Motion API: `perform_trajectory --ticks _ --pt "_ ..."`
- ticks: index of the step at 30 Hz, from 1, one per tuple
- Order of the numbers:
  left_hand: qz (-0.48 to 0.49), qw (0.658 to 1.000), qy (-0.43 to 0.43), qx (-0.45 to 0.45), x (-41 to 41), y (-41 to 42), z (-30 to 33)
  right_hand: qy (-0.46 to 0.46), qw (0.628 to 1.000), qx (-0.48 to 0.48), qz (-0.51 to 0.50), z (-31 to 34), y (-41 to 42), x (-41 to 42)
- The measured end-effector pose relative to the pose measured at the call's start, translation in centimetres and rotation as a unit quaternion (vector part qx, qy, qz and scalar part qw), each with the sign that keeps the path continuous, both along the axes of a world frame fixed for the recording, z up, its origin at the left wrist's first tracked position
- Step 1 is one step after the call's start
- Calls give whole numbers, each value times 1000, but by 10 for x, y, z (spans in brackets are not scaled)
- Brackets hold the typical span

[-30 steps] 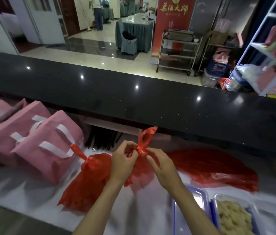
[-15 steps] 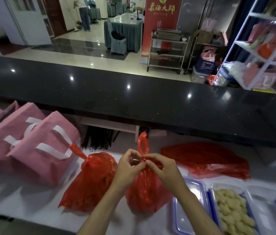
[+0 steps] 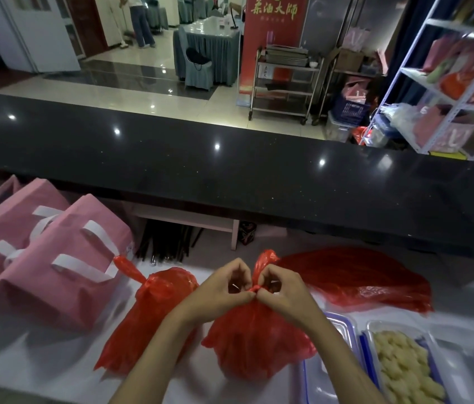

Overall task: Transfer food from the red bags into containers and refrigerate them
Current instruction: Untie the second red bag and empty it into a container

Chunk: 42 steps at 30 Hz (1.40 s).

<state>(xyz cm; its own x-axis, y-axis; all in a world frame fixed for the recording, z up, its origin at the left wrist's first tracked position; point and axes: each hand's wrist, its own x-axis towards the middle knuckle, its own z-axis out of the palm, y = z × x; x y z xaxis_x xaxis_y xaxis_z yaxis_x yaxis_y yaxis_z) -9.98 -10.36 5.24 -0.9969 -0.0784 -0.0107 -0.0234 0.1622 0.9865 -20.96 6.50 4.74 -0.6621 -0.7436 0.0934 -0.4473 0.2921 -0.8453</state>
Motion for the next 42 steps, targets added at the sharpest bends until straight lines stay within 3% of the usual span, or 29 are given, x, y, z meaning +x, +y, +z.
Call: perform_trajectory --ticks 10,13,21,28,37,39,42 --pt "-52 999 1 -5 -18 -4 4 -103 994 -29 24 -14 8 -12" --pt "-20 999 24 -21 -20 -1 4 -97 995 -35 5 -11 6 -16" --pt "41 998 38 20 -1 15 -9 -181 973 -54 -133 -21 -2 2" --pt "174 981 20 -84 4 32 -13 -104 990 -47 -84 -12 5 9" --pt "216 973 -6 81 20 43 -17 -218 947 -31 -232 -25 -1 37" --pt "226 973 -13 46 23 44 -22 -216 944 -33 -247 -23 -1 43" --pt "248 966 10 -77 29 50 -24 -113 972 7 -206 -18 6 51"
